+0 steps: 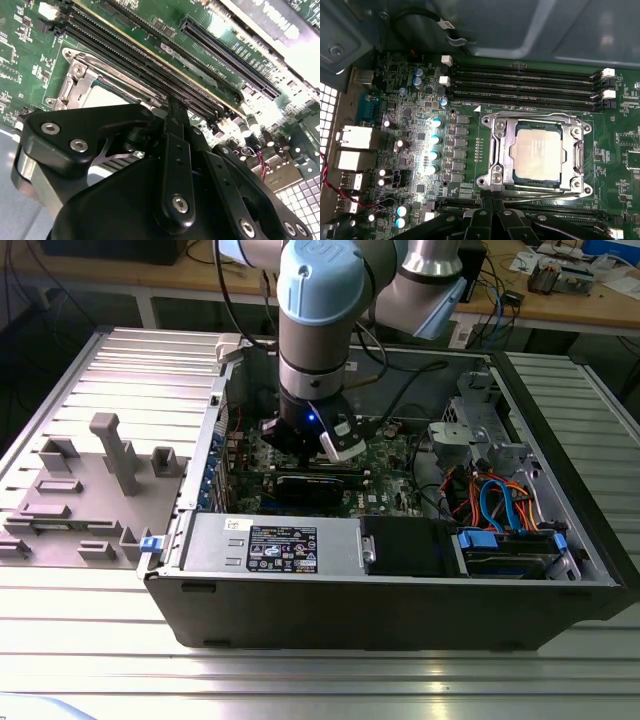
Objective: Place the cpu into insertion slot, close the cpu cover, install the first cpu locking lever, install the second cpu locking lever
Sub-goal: 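Install the second cpu locking lever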
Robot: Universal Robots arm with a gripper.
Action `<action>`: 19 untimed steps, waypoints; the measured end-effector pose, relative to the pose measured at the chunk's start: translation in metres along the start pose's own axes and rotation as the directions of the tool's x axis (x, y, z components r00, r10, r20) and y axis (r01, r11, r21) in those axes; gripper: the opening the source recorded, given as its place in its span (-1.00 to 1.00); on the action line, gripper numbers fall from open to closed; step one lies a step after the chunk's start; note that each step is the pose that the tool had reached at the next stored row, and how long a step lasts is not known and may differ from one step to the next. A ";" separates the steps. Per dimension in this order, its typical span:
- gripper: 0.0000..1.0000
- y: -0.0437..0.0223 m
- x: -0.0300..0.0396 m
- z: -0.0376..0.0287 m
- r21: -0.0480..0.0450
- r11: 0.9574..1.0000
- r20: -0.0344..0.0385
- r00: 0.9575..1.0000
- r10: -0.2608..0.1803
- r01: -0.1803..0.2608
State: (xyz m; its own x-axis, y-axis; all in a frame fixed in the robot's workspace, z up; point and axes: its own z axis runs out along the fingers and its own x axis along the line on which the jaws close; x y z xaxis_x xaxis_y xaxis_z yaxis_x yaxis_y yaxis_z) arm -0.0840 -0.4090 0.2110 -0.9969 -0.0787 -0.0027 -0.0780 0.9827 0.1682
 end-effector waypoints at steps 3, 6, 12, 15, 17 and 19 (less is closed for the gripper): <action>-0.79 -0.0019 0.0001 -0.0003 0.000 1.000 0.000 1.000 0.000 0.000; -0.79 -0.0036 0.0003 -0.0006 0.000 1.000 0.000 1.000 0.000 0.000; -0.79 -0.0045 0.0008 0.0018 -0.009 1.000 0.001 1.000 0.000 0.000; -0.79 -0.0051 0.0016 0.0053 -0.018 1.000 0.001 1.000 0.000 0.000; -0.79 -0.0051 0.0027 0.0061 -0.032 1.000 0.002 1.000 0.000 0.000; -0.79 -0.0052 0.0043 0.0075 -0.048 0.999 0.004 1.000 0.000 0.001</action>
State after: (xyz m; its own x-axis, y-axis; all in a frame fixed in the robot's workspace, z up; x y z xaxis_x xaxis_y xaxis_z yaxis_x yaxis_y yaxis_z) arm -0.0879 -0.4132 0.2027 -0.9969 -0.0784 -0.0064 -0.0780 0.9734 0.2156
